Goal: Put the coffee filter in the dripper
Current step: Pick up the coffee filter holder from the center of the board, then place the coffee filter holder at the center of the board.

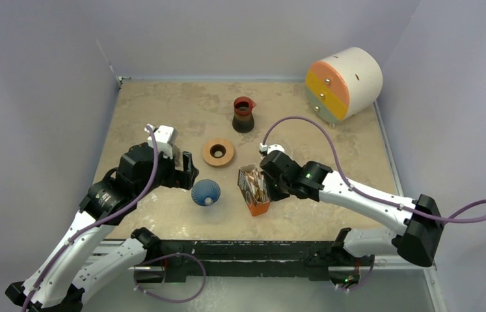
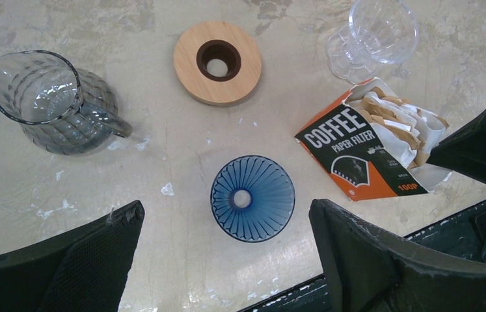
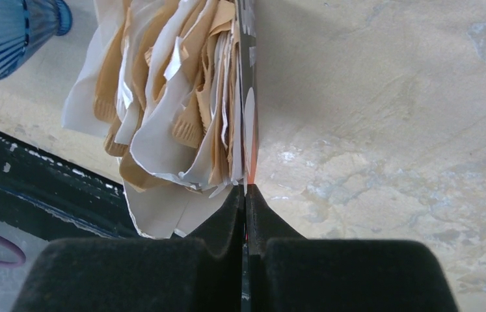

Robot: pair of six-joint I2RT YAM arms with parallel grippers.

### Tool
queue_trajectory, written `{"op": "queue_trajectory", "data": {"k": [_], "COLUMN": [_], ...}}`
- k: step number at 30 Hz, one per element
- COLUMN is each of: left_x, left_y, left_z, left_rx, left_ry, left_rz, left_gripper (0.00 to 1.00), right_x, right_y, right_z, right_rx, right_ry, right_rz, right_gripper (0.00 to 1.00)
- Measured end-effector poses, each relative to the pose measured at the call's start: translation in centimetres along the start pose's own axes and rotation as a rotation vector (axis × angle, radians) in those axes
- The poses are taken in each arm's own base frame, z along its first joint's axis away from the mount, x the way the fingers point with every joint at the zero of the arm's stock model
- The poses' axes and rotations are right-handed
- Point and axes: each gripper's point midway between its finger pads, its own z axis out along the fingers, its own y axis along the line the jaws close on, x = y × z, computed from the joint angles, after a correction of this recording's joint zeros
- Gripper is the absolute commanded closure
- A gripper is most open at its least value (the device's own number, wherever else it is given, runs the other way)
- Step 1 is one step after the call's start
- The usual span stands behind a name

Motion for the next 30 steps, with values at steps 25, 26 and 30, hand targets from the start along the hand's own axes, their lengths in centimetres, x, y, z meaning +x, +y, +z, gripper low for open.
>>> {"op": "queue_trajectory", "data": {"k": [25, 26, 30], "left_x": [0.0, 0.0, -0.1], "left_y": [0.0, 0.0, 0.0], "left_z": [0.0, 0.0, -0.2], "left_rx": [-0.002, -0.002, 0.001], "left_ry": [-0.003, -0.003, -0.01], "left_rz": [0.0, 0.0, -0.001], "left_gripper": [0.02, 0.02, 0.02], "right_x": [2.7, 2.7, 1.8], "right_y": [-8.0, -8.7, -11.4], "right_z": [-7.5, -7.7, -8.4], "right_rx": [0.259, 0.278, 0.348], "right_ry": [-0.06, -0.067, -0.114], "right_rz": [0.176, 0.201, 0.32], "right_gripper": [1.0, 1.0, 1.0]}}
